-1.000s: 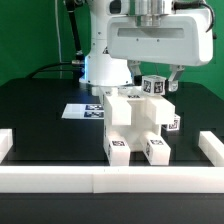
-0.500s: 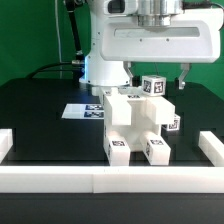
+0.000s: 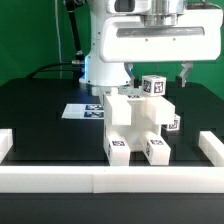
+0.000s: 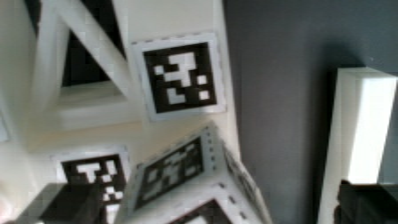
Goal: Assemble chair
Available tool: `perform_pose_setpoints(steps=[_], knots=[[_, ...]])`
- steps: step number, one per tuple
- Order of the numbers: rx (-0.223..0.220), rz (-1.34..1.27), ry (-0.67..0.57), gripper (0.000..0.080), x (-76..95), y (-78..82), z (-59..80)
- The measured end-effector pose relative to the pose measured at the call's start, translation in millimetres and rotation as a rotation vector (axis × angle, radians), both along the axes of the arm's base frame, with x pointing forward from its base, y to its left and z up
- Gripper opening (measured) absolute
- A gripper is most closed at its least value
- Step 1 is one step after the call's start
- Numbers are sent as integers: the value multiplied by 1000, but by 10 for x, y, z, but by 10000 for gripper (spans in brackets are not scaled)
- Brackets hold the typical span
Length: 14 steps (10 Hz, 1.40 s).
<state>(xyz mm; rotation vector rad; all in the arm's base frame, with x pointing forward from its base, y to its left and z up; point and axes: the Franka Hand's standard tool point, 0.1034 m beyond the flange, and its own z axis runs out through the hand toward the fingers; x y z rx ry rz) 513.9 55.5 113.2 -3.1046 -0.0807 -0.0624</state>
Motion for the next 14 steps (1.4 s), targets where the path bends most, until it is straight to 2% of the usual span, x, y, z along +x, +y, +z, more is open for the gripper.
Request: perform_pose_setpoints(steps=[3, 6, 8, 10, 14], knots=[[-19, 261, -8, 649, 2, -28, 0], [-20, 273, -7, 621, 1, -36, -5], [-19, 237, -6, 278, 0, -37, -7], [-18, 225, -5, 282, 0, -36, -7], [-4, -86, 5, 282, -2, -33, -11]])
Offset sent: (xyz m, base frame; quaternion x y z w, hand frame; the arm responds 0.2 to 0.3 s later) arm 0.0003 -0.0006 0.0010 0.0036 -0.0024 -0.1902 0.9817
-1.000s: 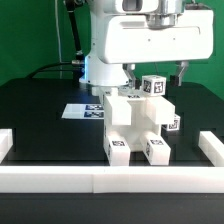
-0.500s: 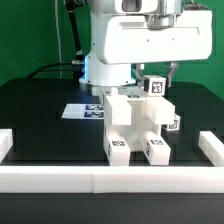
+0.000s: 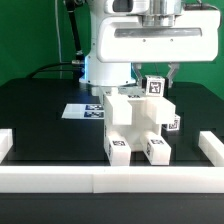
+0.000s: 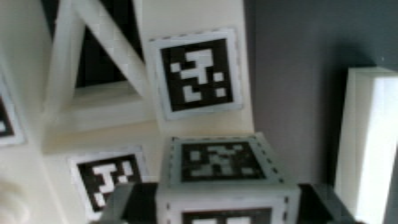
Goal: Assemble chair
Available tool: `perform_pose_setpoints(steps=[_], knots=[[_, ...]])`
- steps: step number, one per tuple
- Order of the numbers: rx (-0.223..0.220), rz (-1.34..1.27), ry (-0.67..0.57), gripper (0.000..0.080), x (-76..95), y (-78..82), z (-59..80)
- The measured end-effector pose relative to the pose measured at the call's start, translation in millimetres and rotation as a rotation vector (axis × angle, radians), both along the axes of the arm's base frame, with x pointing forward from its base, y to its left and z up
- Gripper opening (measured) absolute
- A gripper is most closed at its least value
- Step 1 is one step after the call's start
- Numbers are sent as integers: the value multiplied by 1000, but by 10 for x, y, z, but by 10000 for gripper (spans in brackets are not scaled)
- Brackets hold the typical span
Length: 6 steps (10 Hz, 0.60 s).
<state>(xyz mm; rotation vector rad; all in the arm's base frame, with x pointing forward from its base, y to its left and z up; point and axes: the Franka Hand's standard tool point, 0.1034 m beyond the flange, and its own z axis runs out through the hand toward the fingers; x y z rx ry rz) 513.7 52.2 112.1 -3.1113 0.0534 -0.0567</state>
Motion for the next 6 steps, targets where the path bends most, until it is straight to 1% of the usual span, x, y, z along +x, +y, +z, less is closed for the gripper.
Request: perform_pose_setpoints(steps=[3, 4, 6], knots=[[10, -224, 7, 283, -1, 4, -2], [20, -334, 11, 284, -3, 14, -4], [24, -429, 14, 284, -3, 15, -5]])
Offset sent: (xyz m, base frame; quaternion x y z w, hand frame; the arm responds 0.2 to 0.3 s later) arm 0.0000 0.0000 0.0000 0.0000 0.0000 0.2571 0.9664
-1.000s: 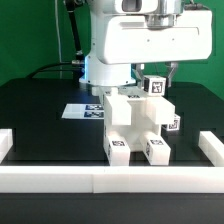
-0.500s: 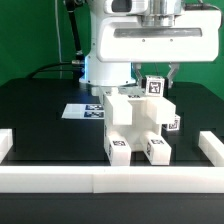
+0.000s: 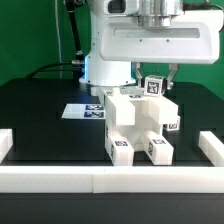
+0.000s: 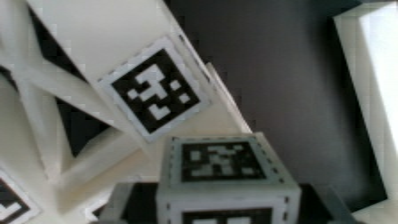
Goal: Assemble chair
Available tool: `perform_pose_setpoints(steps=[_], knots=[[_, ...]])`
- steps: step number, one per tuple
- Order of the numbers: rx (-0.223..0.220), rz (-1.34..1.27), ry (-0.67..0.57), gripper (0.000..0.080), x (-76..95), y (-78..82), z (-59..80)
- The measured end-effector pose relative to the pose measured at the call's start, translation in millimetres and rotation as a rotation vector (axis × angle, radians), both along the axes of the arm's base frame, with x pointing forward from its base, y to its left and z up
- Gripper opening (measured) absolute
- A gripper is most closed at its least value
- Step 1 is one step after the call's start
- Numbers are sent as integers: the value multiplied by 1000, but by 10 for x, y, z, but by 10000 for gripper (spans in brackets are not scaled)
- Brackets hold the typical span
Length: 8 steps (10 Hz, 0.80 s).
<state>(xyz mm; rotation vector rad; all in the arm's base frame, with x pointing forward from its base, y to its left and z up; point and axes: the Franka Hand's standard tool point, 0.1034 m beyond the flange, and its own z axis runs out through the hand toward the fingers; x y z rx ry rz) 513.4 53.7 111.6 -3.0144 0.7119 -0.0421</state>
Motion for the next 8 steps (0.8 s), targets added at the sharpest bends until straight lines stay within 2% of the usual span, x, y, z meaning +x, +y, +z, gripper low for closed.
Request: perform_pose_setpoints(steps=[8], knots=[[41, -589, 26, 284, -5, 52, -3]])
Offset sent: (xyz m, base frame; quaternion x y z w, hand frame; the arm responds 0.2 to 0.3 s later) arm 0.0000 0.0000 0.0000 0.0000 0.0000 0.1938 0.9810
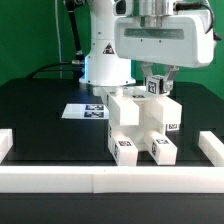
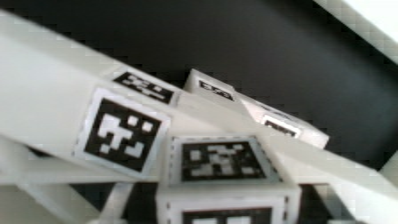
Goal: Assemble chair
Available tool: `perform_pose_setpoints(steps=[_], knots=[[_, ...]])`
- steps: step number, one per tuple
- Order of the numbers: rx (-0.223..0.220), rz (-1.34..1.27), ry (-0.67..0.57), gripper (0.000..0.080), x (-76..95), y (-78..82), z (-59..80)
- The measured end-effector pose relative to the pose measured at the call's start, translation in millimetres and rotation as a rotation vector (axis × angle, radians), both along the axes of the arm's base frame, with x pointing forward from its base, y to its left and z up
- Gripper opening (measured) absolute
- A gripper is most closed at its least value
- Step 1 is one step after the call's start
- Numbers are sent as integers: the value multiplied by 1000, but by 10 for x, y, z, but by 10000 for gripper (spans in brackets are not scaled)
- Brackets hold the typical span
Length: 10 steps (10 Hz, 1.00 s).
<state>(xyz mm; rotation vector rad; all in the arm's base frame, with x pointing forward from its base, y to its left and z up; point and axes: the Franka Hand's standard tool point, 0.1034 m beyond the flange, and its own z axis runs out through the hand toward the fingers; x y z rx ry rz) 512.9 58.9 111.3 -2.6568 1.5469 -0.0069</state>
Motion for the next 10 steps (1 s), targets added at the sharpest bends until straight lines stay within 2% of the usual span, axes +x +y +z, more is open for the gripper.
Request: perform_pose_setpoints(steps=[2, 3, 4, 5, 6, 10], knots=[[1, -22, 1, 284, 0, 3, 0], [-1, 15, -1, 366, -1, 3, 0], [-1, 20, 2, 366, -7, 6, -4], [-5, 87, -1, 547, -8, 9, -6], [-9, 200, -7, 617, -8, 8, -5], [-23, 540, -27, 648, -7, 15, -6]])
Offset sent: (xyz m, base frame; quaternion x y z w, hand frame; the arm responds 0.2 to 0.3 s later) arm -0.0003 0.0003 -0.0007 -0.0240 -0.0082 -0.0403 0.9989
